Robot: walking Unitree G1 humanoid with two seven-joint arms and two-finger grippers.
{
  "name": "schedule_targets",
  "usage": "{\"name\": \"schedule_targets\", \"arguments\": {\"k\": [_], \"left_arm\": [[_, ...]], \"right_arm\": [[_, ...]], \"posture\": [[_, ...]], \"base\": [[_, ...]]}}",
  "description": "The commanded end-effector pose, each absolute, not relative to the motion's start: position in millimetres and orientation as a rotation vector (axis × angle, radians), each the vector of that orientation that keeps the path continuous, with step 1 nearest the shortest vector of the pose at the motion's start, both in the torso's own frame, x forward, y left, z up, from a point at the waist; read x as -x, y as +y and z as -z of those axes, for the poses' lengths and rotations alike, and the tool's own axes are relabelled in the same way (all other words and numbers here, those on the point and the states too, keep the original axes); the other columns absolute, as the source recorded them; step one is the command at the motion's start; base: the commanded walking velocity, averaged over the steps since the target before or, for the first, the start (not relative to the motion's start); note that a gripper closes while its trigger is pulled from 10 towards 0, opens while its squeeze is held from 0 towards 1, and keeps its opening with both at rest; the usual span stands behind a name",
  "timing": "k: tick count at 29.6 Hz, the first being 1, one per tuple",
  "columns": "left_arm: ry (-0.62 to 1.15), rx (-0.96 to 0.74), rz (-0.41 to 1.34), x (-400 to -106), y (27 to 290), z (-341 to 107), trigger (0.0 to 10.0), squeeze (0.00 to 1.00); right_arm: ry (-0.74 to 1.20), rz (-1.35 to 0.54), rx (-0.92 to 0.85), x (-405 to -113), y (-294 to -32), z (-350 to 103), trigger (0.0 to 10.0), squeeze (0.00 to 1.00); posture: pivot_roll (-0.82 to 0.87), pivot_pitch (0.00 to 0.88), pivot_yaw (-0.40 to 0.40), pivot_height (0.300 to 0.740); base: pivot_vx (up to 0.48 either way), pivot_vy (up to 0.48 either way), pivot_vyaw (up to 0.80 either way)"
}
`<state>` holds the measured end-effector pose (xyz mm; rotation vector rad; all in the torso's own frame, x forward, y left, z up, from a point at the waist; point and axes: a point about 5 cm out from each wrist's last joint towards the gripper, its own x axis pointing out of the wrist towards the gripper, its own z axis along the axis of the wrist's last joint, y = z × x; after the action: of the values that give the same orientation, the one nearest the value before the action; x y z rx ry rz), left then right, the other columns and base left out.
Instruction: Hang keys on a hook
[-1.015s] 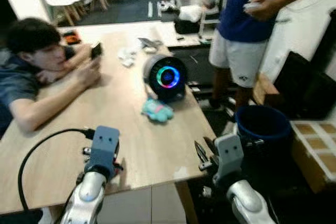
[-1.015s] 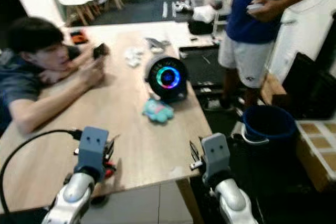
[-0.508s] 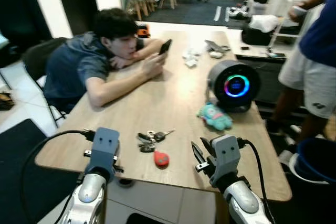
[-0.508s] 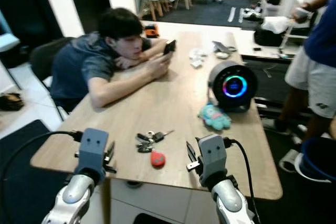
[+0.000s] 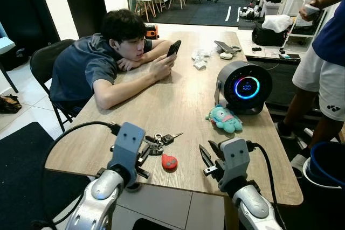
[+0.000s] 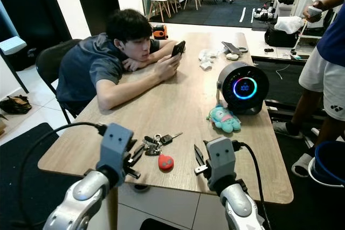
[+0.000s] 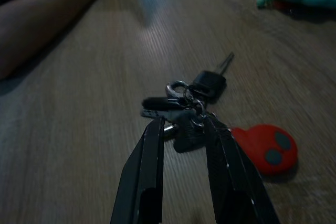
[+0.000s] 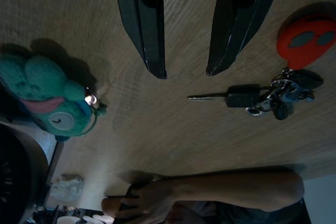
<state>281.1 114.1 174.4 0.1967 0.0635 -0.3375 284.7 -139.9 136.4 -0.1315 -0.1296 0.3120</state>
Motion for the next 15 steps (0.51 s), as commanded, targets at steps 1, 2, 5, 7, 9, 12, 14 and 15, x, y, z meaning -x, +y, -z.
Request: {"name": "schedule_targets", "arguments": {"k": [1, 2, 5, 7, 9, 12, 14, 15], "left_arm": [[0.098, -0.186, 0.297, -283.8, 111.5, -172.8, 10.0, 0.0], [0.098, -0.186, 0.297, -283.8, 111.5, -172.8, 10.0, 0.0], [0.129, -0.176, 0.241, -293.8, 105.7, -172.0, 10.0, 0.0], [0.181, -0.172, 0.238, -301.3, 97.1, -168.9, 10.0, 0.0], [0.193, -0.168, 0.25, -301.8, 94.8, -169.2, 10.0, 0.0], [0.213, -0.164, 0.294, -303.6, 81.9, -169.6, 10.0, 0.0], [0.217, -0.161, 0.296, -305.6, 75.4, -170.0, 10.0, 0.0], [0.226, -0.162, 0.285, -309.5, 66.6, -169.6, 10.0, 0.0]], "right_arm": [[-0.12, -0.306, 0.117, -285.3, -141.3, -136.5, 10.0, 0.0], [-0.12, -0.306, 0.117, -285.3, -141.3, -136.5, 10.0, 0.0], [-0.122, -0.303, 0.121, -287.7, -139.3, -137.9, 10.0, 0.0], [-0.129, -0.326, 0.132, -291.8, -129.9, -140.8, 10.0, 0.0], [-0.129, -0.331, 0.134, -293.0, -128.0, -141.8, 10.0, 0.0], [-0.123, -0.332, 0.146, -298.6, -127.4, -142.0, 10.0, 0.0], [-0.122, -0.33, 0.15, -301.1, -127.9, -142.8, 10.0, 0.0], [-0.126, -0.326, 0.154, -304.2, -128.6, -145.3, 10.0, 0.0]], "posture": [[0.0, 0.157, 0.068, 0.74], [0.0, 0.157, 0.068, 0.74], [-0.01, 0.167, 0.074, 0.74], [-0.01, 0.184, 0.077, 0.74], [-0.01, 0.188, 0.078, 0.74], [0.0, 0.207, 0.077, 0.74], [0.0, 0.214, 0.076, 0.74], [0.0, 0.224, 0.078, 0.74]], "base": [[0.0, 0.0, 0.0], [0.0, 0.0, 0.0], [0.0, 0.0, 0.0], [0.0, 0.0, 0.0], [0.0, 0.0, 0.0], [0.0, 0.0, 0.0], [0.0, 0.0, 0.0], [0.0, 0.0, 0.0]]}}
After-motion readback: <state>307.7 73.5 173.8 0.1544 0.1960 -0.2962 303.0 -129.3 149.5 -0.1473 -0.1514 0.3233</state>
